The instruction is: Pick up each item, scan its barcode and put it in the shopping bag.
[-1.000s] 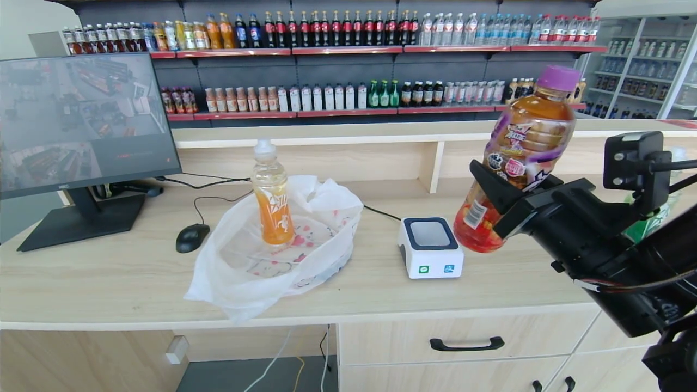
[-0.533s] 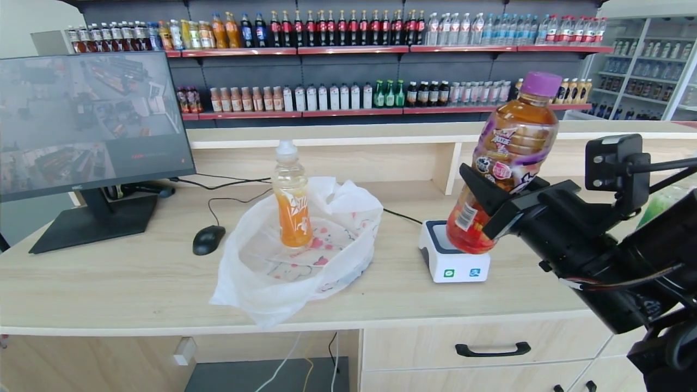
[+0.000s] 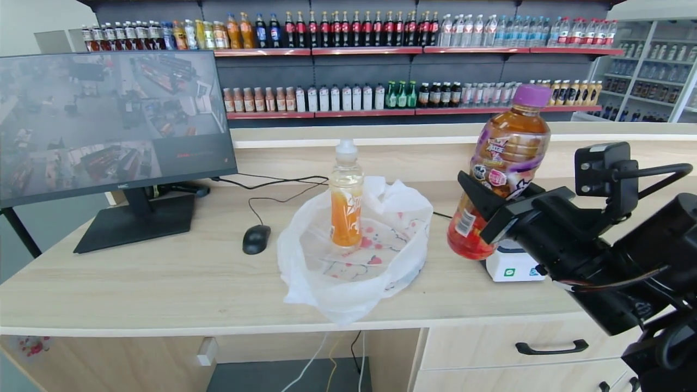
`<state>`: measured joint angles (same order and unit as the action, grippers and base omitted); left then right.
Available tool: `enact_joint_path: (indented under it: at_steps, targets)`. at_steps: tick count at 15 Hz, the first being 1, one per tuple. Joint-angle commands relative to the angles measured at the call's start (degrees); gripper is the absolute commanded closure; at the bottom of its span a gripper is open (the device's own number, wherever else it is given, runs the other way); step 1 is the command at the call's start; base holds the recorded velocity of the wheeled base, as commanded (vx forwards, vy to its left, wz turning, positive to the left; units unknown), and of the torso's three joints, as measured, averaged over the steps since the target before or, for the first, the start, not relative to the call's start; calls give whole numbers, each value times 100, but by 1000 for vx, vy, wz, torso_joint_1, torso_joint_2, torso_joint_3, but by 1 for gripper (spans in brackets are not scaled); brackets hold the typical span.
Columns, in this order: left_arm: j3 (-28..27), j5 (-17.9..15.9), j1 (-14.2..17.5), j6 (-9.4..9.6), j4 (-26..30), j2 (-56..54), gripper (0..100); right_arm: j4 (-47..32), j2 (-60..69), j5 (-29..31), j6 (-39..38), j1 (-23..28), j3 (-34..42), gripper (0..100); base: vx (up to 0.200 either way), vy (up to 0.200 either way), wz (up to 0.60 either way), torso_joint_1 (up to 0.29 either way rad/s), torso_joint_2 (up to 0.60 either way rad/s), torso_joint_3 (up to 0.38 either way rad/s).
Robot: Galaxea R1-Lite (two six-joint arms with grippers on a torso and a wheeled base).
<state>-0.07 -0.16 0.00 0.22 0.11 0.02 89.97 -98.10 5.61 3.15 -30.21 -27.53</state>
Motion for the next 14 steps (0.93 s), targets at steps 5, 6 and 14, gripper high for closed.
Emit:
enact_joint_path:
  at_steps: [5, 6, 14]
  targets:
    - [-1, -2, 0, 4, -2, -2, 0, 3, -596, 2, -60, 182, -666, 100, 0, 0, 0, 0, 0, 0]
    - [-1, -2, 0, 4, -2, -2, 0, 3, -772, 2, -68, 191, -842, 100, 0, 0, 0, 0, 0, 0]
    - [-1, -2, 0, 4, -2, -2, 0, 3, -1968, 2, -68, -126, -1967, 100, 0, 0, 0, 0, 0, 0]
